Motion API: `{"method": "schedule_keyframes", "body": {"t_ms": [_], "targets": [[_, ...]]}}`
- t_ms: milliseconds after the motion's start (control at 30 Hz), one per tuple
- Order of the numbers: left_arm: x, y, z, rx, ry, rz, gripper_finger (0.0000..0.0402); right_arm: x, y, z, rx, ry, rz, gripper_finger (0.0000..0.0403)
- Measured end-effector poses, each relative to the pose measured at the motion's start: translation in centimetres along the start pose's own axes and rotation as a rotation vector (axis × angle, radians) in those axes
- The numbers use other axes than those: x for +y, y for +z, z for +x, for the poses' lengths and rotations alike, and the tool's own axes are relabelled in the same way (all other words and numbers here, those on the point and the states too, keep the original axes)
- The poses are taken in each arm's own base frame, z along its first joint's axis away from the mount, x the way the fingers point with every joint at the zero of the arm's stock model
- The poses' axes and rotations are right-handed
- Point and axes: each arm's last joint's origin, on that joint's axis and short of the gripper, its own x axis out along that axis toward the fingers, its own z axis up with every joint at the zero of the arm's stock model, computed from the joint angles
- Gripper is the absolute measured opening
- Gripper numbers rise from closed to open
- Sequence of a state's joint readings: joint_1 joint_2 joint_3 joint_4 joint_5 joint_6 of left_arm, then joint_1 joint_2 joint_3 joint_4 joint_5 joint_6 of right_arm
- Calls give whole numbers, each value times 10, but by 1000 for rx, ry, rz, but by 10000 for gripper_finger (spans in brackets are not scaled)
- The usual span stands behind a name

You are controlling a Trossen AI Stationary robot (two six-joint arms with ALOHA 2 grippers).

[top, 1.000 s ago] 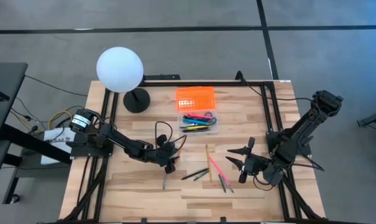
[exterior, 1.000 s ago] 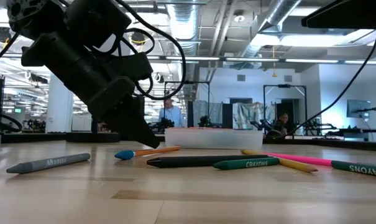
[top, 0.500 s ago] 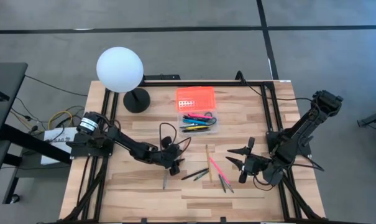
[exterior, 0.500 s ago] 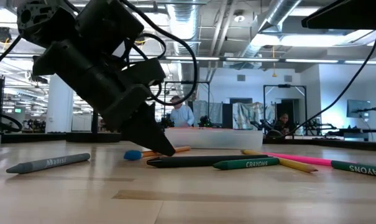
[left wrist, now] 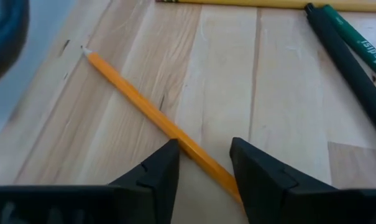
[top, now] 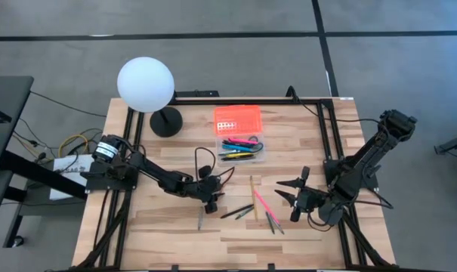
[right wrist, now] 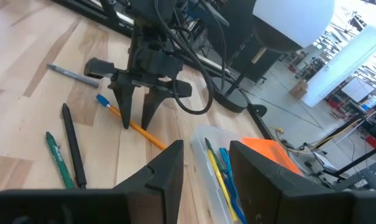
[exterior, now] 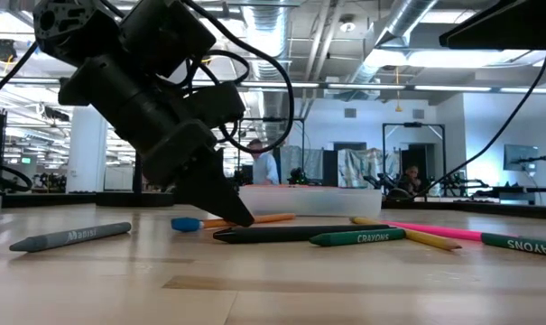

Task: Pick & place school supplies into a supply box
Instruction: Put the yellow pencil into the orange supply box

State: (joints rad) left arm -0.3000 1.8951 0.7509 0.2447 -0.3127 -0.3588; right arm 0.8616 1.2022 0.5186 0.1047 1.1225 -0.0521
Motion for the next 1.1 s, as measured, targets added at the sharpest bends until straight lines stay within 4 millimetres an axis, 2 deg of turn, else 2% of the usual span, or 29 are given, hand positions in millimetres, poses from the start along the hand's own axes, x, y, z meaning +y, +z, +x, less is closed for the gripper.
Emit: {"method": "schedule_keyframes", "body": {"t_ms": [533,867,1100], "targets": [[-2,0,-4,29,-55,95,83,1,0,0,-1,18,1,123],[5,0,-27,136,-28,126,57,1,0,0,-1,25,10,123],[5,-1,-34,194,4,133,43,1,0,0,-1,25,10,123]]}}
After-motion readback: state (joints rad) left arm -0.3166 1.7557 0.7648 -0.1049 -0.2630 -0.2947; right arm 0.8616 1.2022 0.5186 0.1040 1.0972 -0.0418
